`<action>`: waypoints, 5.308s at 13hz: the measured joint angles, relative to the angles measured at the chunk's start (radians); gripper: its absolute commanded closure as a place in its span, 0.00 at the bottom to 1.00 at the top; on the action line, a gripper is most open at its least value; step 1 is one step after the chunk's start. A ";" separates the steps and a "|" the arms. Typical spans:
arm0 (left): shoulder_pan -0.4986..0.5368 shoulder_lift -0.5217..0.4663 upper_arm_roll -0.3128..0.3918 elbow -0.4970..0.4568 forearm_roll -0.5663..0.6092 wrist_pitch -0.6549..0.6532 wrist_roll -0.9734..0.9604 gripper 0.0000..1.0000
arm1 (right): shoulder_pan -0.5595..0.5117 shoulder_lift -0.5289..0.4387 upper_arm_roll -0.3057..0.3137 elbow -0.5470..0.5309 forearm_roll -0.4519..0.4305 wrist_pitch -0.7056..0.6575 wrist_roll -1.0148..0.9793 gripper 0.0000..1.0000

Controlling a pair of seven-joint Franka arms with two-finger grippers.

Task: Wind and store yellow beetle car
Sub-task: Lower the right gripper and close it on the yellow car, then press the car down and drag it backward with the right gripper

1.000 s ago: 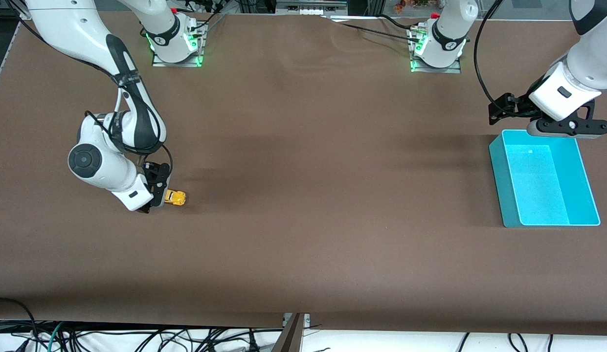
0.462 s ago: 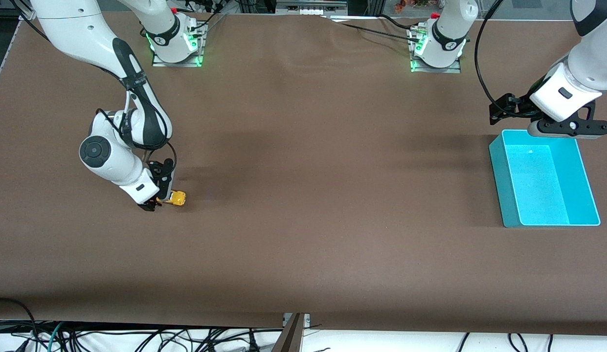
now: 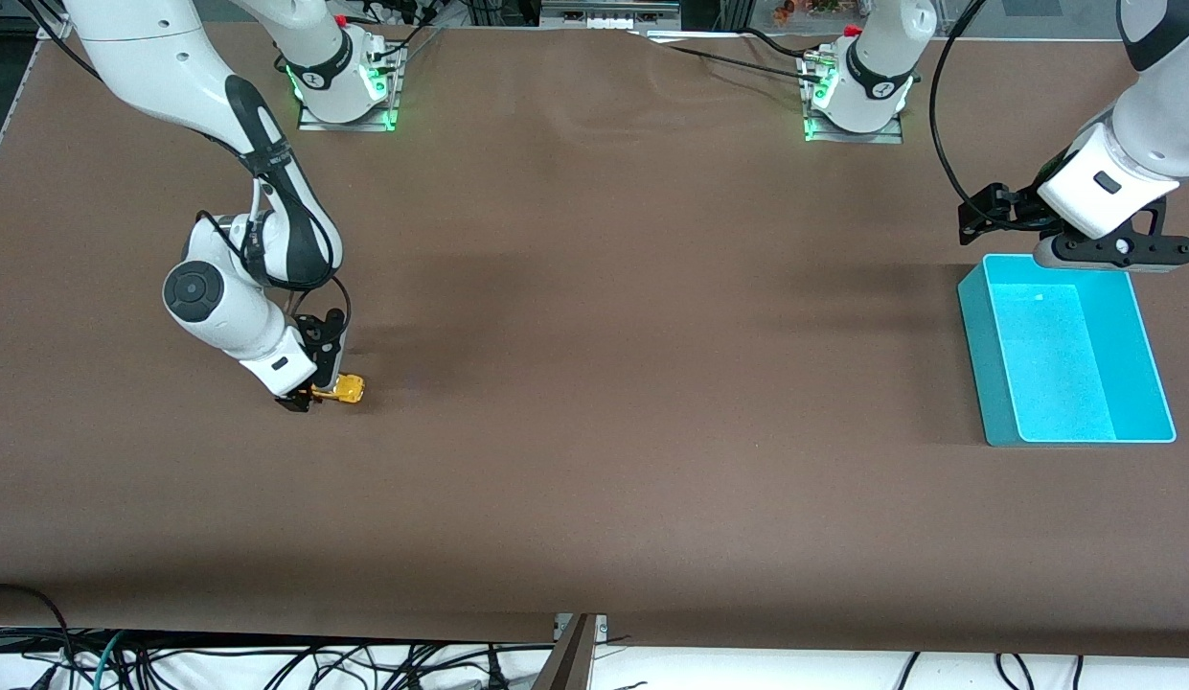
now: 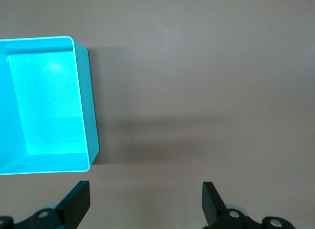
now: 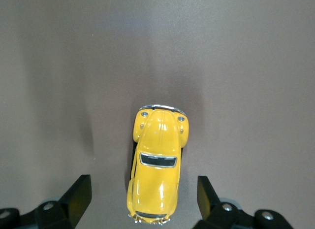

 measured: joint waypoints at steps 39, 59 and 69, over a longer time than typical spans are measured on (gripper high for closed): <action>0.000 0.000 -0.002 0.002 0.000 0.000 0.000 0.00 | -0.220 -0.012 0.003 -0.021 0.225 0.004 -0.561 0.73; 0.001 0.001 -0.001 0.002 0.000 0.000 0.000 0.00 | -0.251 -0.004 -0.002 -0.010 0.225 0.015 -0.654 0.72; 0.001 0.001 -0.001 0.002 0.000 0.000 0.000 0.00 | -0.282 0.011 -0.003 0.009 0.225 0.021 -0.681 0.00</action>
